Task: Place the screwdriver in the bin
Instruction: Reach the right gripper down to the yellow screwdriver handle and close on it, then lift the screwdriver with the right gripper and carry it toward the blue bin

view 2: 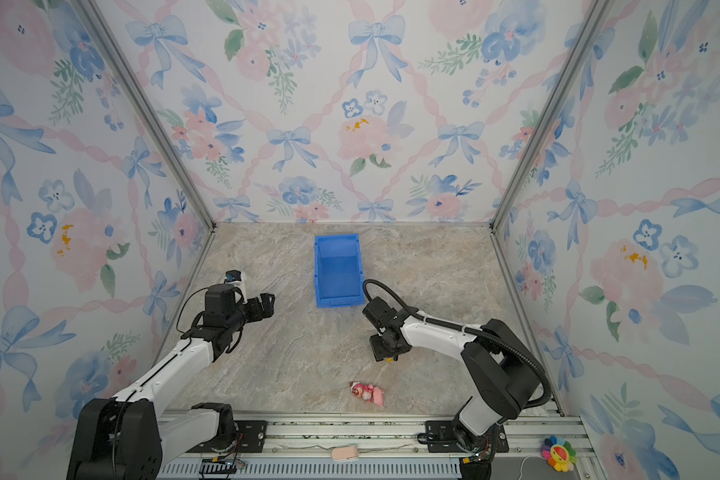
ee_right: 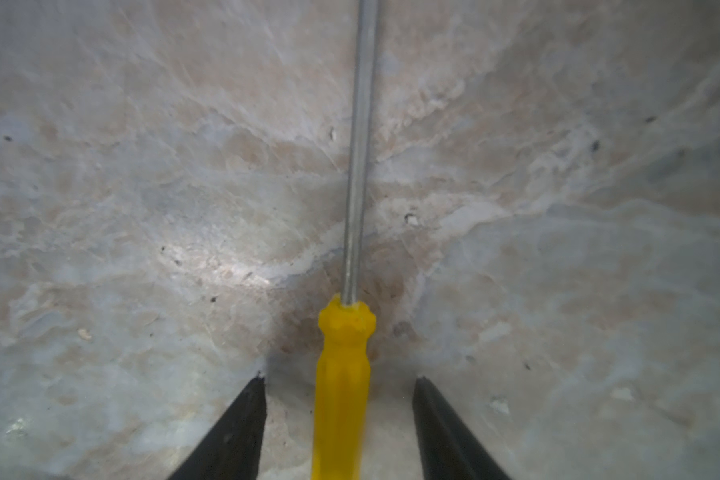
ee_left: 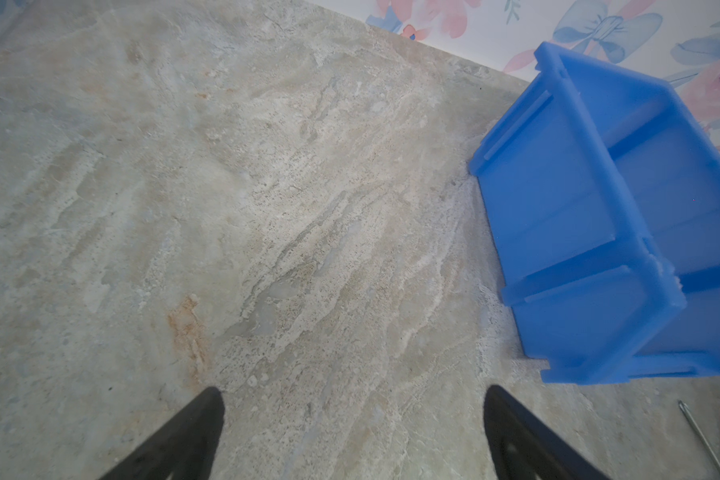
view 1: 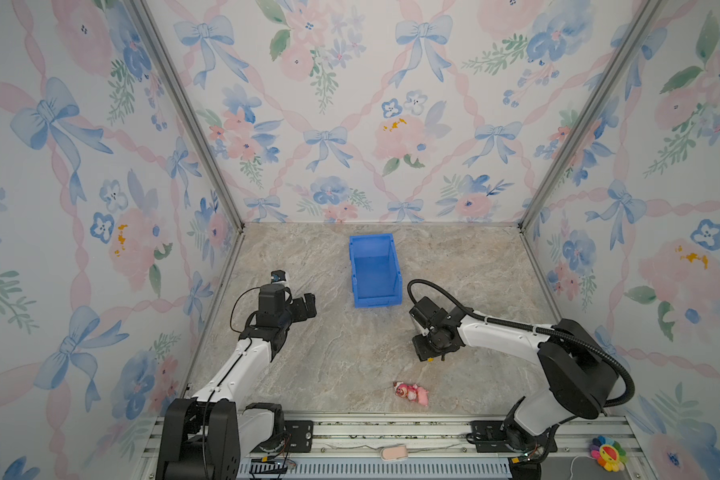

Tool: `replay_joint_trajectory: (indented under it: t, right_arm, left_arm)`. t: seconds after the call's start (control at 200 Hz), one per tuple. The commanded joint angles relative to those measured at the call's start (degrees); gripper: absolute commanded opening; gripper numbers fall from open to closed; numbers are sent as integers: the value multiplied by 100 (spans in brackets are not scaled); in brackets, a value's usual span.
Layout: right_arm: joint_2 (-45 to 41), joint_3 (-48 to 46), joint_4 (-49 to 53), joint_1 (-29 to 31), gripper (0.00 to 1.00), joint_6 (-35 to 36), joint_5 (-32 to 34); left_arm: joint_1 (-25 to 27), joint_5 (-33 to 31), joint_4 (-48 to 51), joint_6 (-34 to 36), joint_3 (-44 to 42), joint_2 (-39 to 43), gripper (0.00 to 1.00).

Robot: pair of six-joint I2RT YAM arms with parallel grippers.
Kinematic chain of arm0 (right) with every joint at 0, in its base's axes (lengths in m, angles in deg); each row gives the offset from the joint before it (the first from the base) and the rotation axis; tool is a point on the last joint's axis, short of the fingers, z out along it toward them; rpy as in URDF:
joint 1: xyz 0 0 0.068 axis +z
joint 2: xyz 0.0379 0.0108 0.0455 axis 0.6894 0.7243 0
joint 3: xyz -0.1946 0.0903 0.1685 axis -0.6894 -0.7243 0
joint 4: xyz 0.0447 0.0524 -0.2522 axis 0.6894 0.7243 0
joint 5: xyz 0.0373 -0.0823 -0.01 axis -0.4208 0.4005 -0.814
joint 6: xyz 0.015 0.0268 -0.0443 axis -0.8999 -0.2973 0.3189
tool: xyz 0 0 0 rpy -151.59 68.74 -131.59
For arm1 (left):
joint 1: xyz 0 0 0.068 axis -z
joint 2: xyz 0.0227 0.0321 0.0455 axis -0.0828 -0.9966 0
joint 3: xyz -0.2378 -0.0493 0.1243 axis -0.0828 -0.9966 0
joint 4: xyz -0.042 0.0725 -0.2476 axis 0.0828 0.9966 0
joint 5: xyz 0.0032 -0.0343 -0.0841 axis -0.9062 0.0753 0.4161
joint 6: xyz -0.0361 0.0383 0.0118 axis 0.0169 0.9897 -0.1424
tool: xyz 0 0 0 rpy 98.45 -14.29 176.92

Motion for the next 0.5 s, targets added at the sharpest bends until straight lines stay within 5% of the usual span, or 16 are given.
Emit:
replay_joint_trajectory:
  t: [0.0, 0.33, 0.495]
  right_arm:
    - [126, 99, 41, 116, 54, -102, -21]
    - [269, 230, 229, 166, 25, -207, 5]
    - [187, 267, 245, 235, 21, -263, 105]
  left_arm:
    - [24, -56, -11, 59, -31, -10, 98]
    - [34, -89, -11, 102, -47, -35, 98]
    - [33, -43, -65, 94, -28, -94, 98]
